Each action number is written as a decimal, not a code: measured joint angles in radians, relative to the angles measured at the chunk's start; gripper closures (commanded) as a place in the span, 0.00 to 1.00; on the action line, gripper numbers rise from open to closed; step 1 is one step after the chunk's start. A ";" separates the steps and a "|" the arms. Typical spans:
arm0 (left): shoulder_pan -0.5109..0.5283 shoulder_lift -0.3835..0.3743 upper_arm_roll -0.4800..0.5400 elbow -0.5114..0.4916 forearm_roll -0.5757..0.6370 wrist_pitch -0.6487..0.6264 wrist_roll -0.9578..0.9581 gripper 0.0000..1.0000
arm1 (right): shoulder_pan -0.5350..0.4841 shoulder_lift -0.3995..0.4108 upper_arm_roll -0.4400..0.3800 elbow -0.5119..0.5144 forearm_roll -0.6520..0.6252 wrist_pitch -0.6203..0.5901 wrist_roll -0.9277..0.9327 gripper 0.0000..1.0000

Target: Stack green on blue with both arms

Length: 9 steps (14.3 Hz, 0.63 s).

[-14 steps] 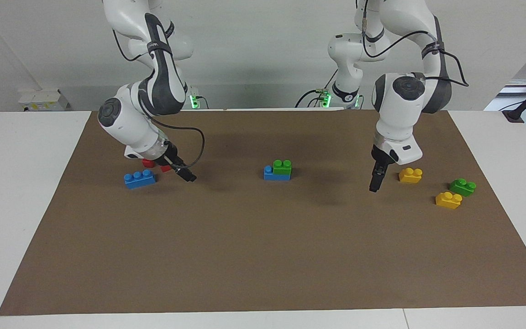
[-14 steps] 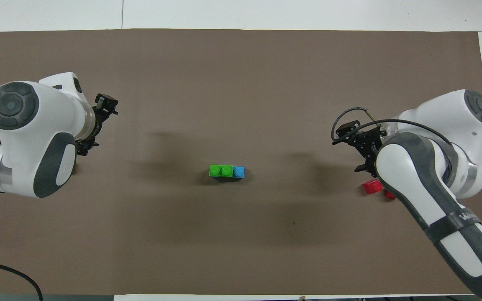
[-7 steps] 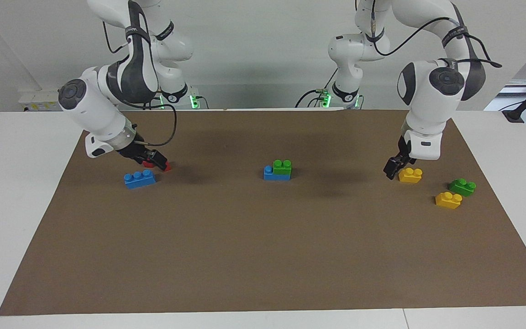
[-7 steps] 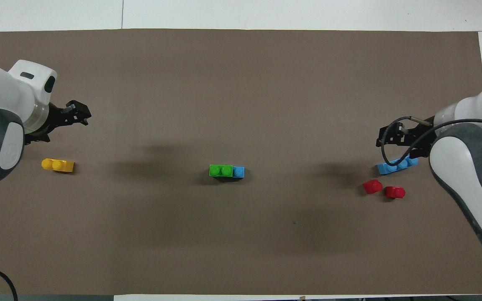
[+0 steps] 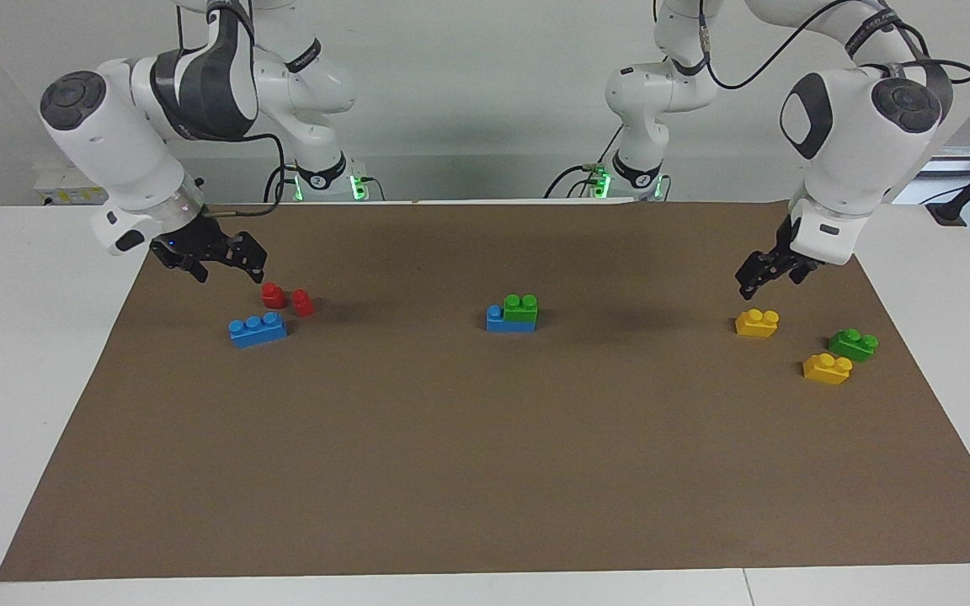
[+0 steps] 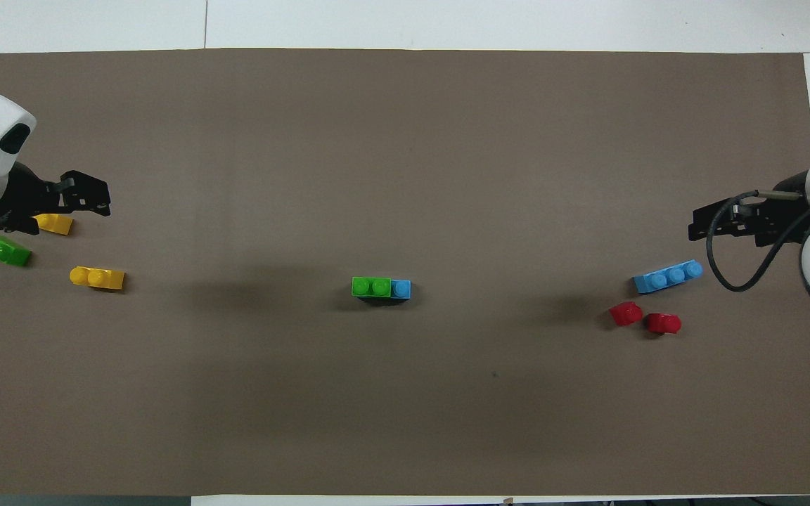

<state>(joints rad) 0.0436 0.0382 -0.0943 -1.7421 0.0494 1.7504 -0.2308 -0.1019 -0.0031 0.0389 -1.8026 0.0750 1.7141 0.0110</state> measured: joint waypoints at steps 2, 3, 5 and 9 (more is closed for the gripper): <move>0.000 -0.012 -0.005 0.044 -0.014 -0.078 0.054 0.00 | -0.008 0.000 -0.001 0.040 0.000 -0.041 -0.049 0.00; 0.000 -0.014 -0.005 0.063 -0.023 -0.103 0.077 0.00 | -0.012 0.000 -0.003 0.050 0.000 -0.050 -0.064 0.00; 0.000 -0.014 -0.005 0.085 -0.030 -0.126 0.110 0.00 | -0.018 -0.001 -0.008 0.065 0.000 -0.051 -0.075 0.00; 0.000 -0.014 -0.006 0.122 -0.039 -0.169 0.128 0.00 | -0.022 -0.001 -0.008 0.107 -0.001 -0.051 -0.075 0.00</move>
<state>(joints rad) 0.0435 0.0243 -0.1008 -1.6200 0.0100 1.5814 -0.1030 -0.1241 -0.0042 0.0304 -1.6954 0.0742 1.6628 -0.0640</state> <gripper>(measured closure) 0.000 0.000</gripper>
